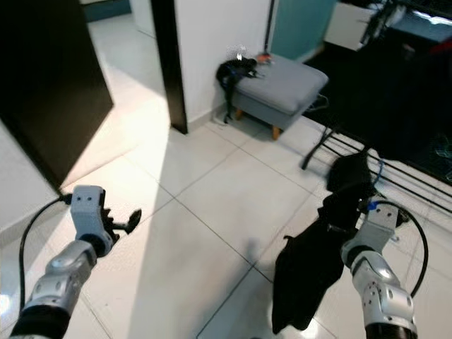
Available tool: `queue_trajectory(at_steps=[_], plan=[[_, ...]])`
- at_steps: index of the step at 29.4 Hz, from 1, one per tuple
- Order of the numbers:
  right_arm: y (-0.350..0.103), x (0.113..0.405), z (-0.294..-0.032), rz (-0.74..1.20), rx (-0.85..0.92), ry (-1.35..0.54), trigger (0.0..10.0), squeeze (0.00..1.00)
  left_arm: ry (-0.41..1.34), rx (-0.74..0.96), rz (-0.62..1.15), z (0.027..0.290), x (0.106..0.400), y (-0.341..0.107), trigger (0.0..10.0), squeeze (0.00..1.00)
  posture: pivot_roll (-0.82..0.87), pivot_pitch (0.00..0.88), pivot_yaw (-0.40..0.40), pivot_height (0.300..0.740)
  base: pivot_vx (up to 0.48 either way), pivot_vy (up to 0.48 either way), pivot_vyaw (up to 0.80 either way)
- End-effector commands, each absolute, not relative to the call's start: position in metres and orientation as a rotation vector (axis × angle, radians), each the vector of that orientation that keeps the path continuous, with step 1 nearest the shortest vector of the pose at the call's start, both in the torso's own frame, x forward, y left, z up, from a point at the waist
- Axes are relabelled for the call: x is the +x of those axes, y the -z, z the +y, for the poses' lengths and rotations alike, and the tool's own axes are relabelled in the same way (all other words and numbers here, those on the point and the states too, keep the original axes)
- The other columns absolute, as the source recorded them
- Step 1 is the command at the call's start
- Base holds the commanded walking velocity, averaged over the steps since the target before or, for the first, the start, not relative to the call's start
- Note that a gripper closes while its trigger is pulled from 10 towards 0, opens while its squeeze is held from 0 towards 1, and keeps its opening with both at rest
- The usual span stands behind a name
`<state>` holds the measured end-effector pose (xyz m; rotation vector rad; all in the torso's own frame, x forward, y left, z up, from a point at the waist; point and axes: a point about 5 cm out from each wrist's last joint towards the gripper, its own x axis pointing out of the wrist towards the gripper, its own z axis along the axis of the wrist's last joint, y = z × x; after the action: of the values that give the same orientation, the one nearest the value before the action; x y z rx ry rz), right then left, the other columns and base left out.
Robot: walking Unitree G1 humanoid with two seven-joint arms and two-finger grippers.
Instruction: Hang hanger
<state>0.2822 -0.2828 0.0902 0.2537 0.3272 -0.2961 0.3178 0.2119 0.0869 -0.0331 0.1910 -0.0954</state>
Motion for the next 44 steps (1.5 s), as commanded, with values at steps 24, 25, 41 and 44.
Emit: queue_trajectory(at_steps=[24, 25, 41, 44], plan=[[-0.115, 0.292, -0.290, 0.188, 0.224, 0.343, 10.0, 0.00, 0.104, 0.044, 0.197, 0.208, 0.317, -0.081, 10.0, 0.00, 0.05, 0.146, -0.073, 0.740, 0.439, 0.000, -0.51], [-0.115, 0.292, -0.290, 0.188, 0.224, 0.343, 10.0, 0.00, 0.104, 0.044, 0.197, 0.208, 0.317, -0.081, 10.0, 0.00, 0.05, 0.146, -0.073, 0.740, 0.446, 0.000, -0.54], [-0.120, 0.297, -0.287, 0.177, 0.242, 0.283, 10.0, 0.00, 0.097, 0.042, 0.204, 0.206, 0.315, -0.078, 10.0, 0.00, 0.05, 0.156, -0.081, 0.740, 0.447, 0.000, -0.80], [-0.125, 0.297, -0.288, 0.167, 0.237, 0.261, 10.0, 0.00, 0.099, 0.042, 0.202, 0.206, 0.315, -0.078, 10.0, 0.00, 0.05, 0.157, -0.078, 0.740, 0.444, 0.000, -0.80]])
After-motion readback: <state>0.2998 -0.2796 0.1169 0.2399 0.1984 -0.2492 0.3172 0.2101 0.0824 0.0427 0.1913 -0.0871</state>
